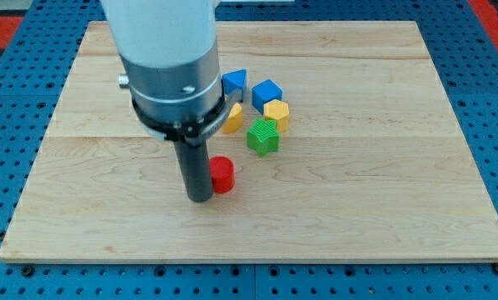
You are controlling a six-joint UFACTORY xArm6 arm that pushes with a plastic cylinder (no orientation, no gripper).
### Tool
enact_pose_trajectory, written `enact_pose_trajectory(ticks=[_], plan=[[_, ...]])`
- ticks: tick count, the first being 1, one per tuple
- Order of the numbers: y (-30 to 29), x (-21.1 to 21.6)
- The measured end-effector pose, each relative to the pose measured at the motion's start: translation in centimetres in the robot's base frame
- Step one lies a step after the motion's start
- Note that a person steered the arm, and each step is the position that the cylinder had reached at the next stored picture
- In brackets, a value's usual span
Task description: Move the red circle in between the green star and green circle
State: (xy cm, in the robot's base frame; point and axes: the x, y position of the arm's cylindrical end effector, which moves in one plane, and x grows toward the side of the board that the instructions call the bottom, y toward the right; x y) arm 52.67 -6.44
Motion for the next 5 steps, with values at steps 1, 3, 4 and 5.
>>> enact_pose_trajectory(ticks=[1,3,4,5], plan=[[0.1,-0.1],[1.9,1.6],[2.7,0.4],[2.7,-2.2]])
